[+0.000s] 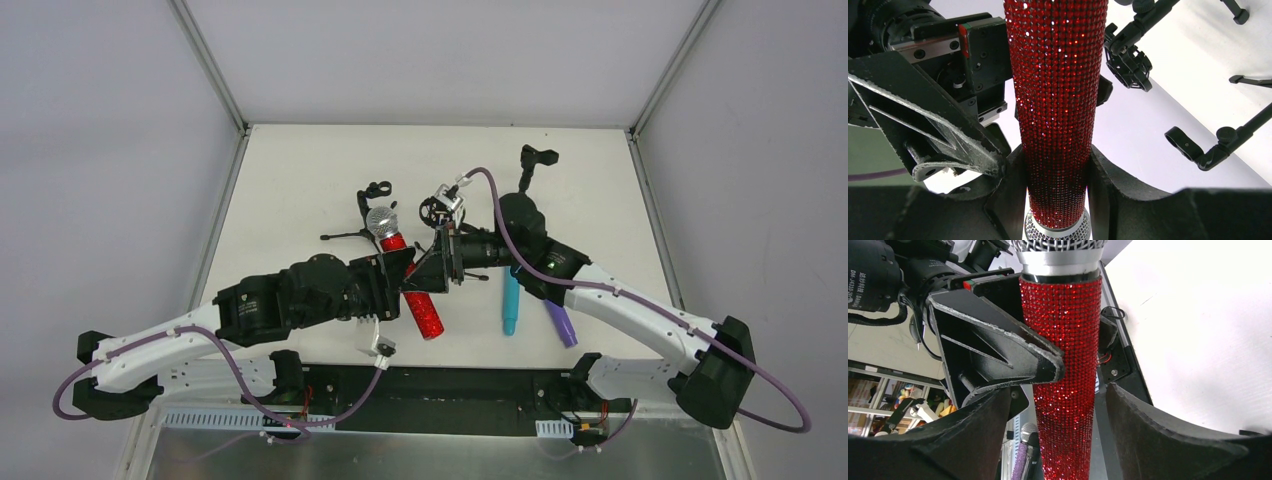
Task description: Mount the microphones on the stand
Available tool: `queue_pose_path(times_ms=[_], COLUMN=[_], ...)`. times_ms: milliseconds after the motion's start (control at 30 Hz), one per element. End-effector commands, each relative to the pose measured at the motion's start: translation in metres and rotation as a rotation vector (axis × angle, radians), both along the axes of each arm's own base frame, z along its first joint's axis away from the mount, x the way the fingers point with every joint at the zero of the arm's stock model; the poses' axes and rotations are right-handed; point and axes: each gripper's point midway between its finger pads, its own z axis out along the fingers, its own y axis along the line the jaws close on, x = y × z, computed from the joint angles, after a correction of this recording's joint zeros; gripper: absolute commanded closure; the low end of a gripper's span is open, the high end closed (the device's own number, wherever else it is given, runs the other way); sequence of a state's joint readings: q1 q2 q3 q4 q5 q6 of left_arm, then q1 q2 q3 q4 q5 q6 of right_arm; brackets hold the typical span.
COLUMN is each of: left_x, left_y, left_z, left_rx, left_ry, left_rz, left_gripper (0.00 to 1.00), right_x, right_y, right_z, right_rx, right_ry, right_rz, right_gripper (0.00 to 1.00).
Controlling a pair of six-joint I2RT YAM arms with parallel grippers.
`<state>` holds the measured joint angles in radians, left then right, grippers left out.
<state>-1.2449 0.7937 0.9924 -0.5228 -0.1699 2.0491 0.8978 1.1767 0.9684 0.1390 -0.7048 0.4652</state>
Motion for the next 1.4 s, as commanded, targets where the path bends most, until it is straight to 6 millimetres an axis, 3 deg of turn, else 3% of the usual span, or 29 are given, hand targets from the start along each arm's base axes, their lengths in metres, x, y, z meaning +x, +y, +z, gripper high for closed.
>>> queue_pose_path(times_ms=[0, 267, 500, 667, 733, 767, 800, 900, 933, 967, 1367], left_x=[-0.001, 0.000, -0.001, -0.001, -0.001, -0.001, -0.001, 0.002, 0.002, 0.003, 0.021], left_y=[0.001, 0.002, 0.003, 0.004, 0.004, 0.004, 0.004, 0.005, 0.006, 0.007, 0.027], left_z=[0.022, 0.021, 0.020, 0.018, 0.016, 0.015, 0.013, 0.010, 0.009, 0.008, 0.003], left_rx=[-0.062, -0.065, -0.071, -0.071, -0.069, -0.069, -0.069, -0.061, -0.059, -0.060, -0.093], left_ry=[-0.012, -0.007, 0.002, 0.007, 0.010, 0.013, 0.018, 0.020, 0.019, 0.020, -0.009], left_rz=[0.009, 0.014, 0.015, 0.020, 0.023, 0.024, 0.025, 0.041, 0.045, 0.050, 0.210], left_gripper=[1.00, 1.00, 1.00, 1.00, 1.00, 0.95, 0.84, 0.43, 0.10, 0.02, 0.01], right_x=[-0.002, -0.005, -0.006, -0.007, -0.006, -0.006, -0.005, -0.005, -0.005, -0.004, 0.018], right_y=[0.011, 0.017, 0.020, 0.019, 0.019, 0.019, 0.019, 0.019, 0.019, 0.018, 0.005], right_z=[0.017, 0.009, 0.005, 0.005, 0.004, 0.004, 0.003, 0.000, 0.000, -0.001, -0.011], right_rx=[0.077, 0.061, 0.055, 0.055, 0.052, 0.054, 0.052, 0.044, 0.042, 0.040, -0.054], right_ry=[-0.020, -0.004, 0.002, -0.001, -0.001, -0.002, -0.002, -0.002, -0.002, -0.002, -0.034], right_rz=[0.019, 0.030, 0.035, 0.036, 0.033, 0.033, 0.029, 0.022, 0.021, 0.017, -0.148], right_gripper=[0.29, 0.36, 0.67, 0.99, 1.00, 1.00, 1.00, 1.00, 1.00, 1.00, 1.00])
